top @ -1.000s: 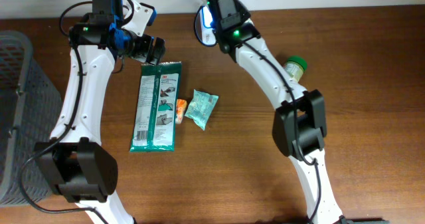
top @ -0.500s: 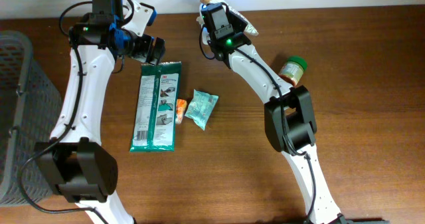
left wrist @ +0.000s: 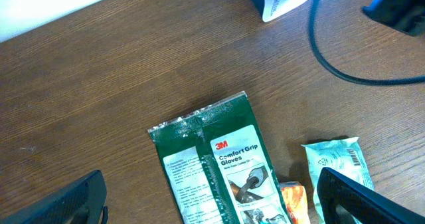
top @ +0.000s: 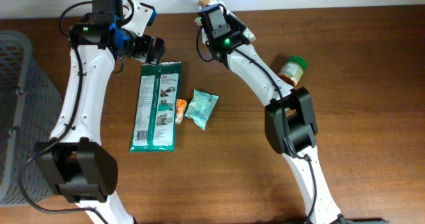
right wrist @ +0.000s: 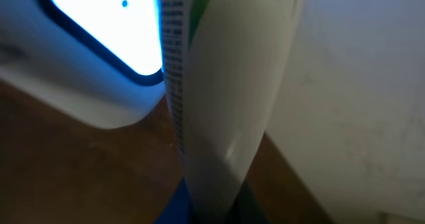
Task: Scan the item barcode
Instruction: 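Move the tube with the right gripper to the barcode scanner, then carry the tube right and set it down at the table's right edge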
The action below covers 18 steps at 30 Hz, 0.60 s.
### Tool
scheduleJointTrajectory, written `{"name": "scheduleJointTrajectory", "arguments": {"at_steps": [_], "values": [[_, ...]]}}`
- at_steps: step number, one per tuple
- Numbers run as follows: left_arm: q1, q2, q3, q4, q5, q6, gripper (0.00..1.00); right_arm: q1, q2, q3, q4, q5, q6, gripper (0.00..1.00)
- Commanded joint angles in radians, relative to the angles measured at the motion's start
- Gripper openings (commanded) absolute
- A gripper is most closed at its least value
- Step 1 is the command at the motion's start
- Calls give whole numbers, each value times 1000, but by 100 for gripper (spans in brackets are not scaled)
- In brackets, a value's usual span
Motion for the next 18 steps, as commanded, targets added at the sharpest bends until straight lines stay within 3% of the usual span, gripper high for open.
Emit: {"name": "scheduleJointTrajectory", "arguments": {"at_steps": [1, 11, 14, 18], "values": [[6, -32, 24, 1, 4, 5, 99, 1, -227, 37, -61, -154, 205, 4], [6, -32, 24, 1, 4, 5, 99, -102, -515, 37, -425, -727, 599, 4], [6, -32, 24, 1, 4, 5, 99, -181, -573, 37, -554, -843, 671, 4], [6, -32, 24, 1, 4, 5, 99, -314, -594, 36, -736, -859, 736, 4]]}}
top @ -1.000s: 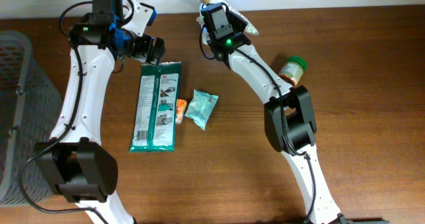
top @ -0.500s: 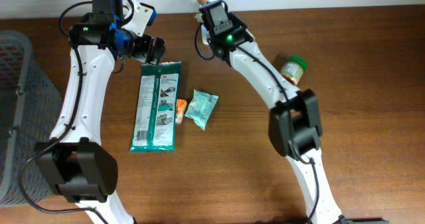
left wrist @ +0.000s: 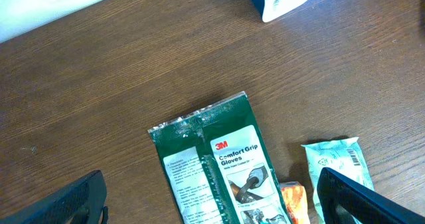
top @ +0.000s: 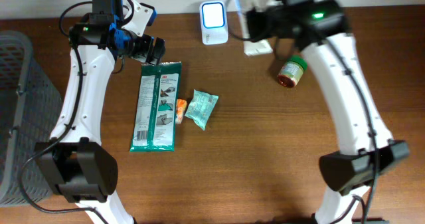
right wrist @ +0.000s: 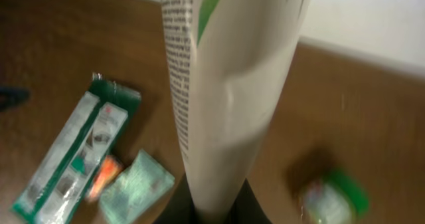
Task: Scan the item barcode
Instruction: 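Carry the tube right and set it down at the table's right edge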
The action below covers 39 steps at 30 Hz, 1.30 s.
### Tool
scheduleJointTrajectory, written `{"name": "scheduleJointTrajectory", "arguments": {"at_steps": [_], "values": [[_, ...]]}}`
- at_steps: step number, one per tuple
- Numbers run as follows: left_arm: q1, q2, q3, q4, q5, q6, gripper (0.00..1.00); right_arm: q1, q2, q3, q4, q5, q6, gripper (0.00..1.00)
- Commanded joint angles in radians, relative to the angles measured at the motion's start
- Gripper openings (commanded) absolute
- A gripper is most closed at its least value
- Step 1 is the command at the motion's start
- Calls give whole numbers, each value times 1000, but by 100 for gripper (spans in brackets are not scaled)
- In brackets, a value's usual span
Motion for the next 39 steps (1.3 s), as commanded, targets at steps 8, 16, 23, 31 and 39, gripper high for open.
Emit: {"name": "scheduleJointTrajectory", "arguments": {"at_steps": [8, 16, 23, 31, 39], "values": [[6, -32, 24, 1, 4, 5, 99, -429, 34, -61, -316, -40, 116, 4], [6, -32, 24, 1, 4, 5, 99, -639, 63, -474, -35, -36, 142, 4], [6, -32, 24, 1, 4, 5, 99, -720, 64, -617, 149, -37, 137, 4], [6, -32, 24, 1, 4, 5, 99, -730, 64, -624, 136, -6, 72, 4], [6, -32, 24, 1, 4, 5, 99, -723, 63, -617, 62, -6, 31, 60]]}}
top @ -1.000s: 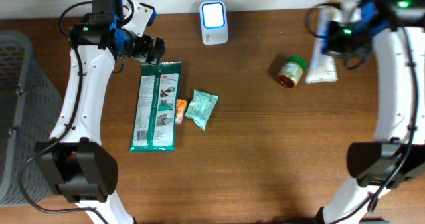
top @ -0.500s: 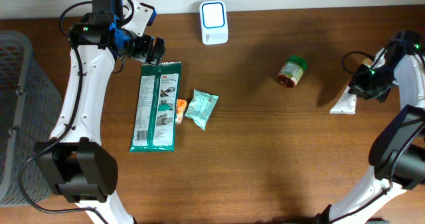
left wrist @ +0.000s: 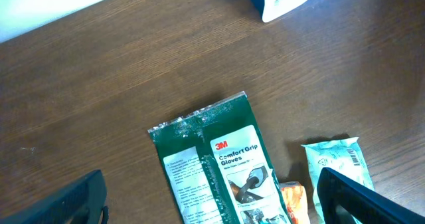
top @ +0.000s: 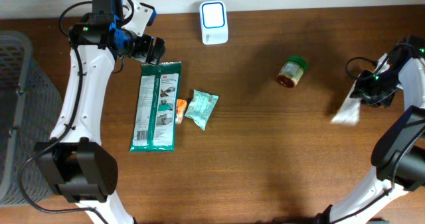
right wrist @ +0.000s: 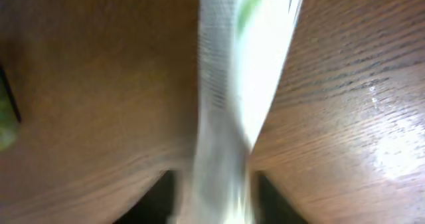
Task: Scan the item barcode
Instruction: 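Carry the tube right and set it down at the table's right edge, then move the right gripper to the green-lidded jar and grasp its lid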
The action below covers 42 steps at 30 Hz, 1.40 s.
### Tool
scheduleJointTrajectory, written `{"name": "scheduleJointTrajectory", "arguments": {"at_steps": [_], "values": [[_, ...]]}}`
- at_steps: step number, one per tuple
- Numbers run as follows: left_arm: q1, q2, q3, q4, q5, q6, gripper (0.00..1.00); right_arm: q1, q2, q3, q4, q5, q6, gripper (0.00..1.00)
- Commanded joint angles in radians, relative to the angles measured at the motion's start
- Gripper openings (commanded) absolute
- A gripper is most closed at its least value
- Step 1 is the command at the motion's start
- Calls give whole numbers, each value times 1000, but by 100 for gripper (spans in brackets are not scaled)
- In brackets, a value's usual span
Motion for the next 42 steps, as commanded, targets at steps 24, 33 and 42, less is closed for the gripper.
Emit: {"name": "scheduleJointTrajectory", "arguments": {"at_steps": [24, 33, 42], "values": [[6, -32, 24, 1, 4, 5, 99, 506, 124, 272, 76, 304, 712, 98], [6, -32, 24, 1, 4, 5, 99, 499, 224, 272, 155, 274, 631, 95], [6, -32, 24, 1, 4, 5, 99, 490, 259, 272, 194, 234, 517, 82]]}}
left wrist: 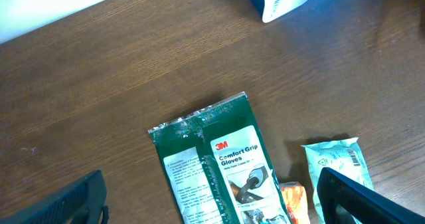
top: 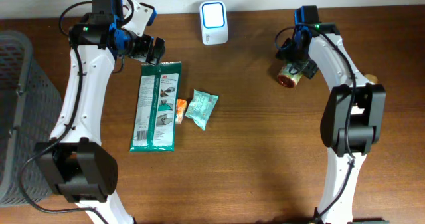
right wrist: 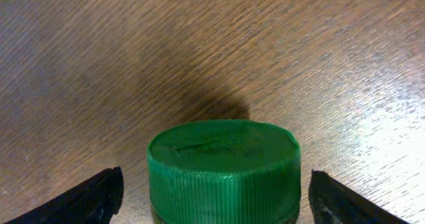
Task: Scan the item barcode
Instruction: 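Move the right gripper to the green-lidded jar and grasp its lid, then lift the jar with the right gripper and bring it toward the scanner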
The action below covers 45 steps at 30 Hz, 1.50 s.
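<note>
A white barcode scanner (top: 214, 14) with a lit face stands at the table's back edge. A jar with a green ribbed cap (top: 289, 76) lies right of it. My right gripper (top: 297, 63) is open, and the cap (right wrist: 222, 167) sits between its dark fingers (right wrist: 86, 201) without touching them. My left gripper (top: 151, 49) hangs open above the top end of a green gloves package (left wrist: 219, 164). A teal packet (left wrist: 335, 161) and a small orange item (left wrist: 292, 197) lie right of that package.
A grey mesh basket (top: 16, 111) stands at the table's left edge. The gloves package (top: 157, 104), the orange item (top: 179, 110) and the teal packet (top: 202, 108) lie in a row left of centre. A white wall runs behind the scanner.
My right gripper was at the table's far right, shut on a white pouch held low. Now it is open around the green-capped jar, and the pouch is out of view. The left arm has not moved.
My right gripper held a white pouch close to the scanner's lit face. Then it held the pouch right of the scanner, then low at the far right of the table. Now it is open at the jar without the pouch. The left gripper stayed open throughout.
</note>
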### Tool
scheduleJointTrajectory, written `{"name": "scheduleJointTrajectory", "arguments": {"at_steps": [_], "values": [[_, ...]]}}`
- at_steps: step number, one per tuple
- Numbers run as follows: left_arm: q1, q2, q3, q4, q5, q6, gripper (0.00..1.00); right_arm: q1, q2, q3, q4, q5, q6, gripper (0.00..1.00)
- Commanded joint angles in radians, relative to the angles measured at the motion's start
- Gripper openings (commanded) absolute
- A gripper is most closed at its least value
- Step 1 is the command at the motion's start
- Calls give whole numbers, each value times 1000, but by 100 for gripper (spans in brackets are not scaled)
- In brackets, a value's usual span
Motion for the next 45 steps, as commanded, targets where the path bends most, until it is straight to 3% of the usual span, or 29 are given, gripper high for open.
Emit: {"name": "scheduleJointTrajectory", "arguments": {"at_steps": [1, 7, 12, 17, 27, 33, 41, 45], "values": [[6, -32, 22, 1, 4, 5, 99, -9, 8, -5, 9, -7, -72, 80], [6, -32, 22, 1, 4, 5, 99, -6, 25, -5, 18, -38, -131, 72], [6, -32, 22, 1, 4, 5, 99, -8, 25, -5, 14, -96, -197, 58], [6, -32, 22, 1, 4, 5, 99, -8, 13, 2, 13, -174, -291, 57], [6, -32, 22, 1, 4, 5, 99, 7, -75, 58, -2, -398, -616, 55], [6, -32, 22, 1, 4, 5, 99, 42, -211, 58, -3, -377, -653, 55], [6, -32, 22, 1, 4, 5, 99, 105, -124, 57, 1, -191, -351, 99], [6, -32, 22, 0, 4, 5, 99, 103, -68, 57, -16, -134, -286, 100]]}}
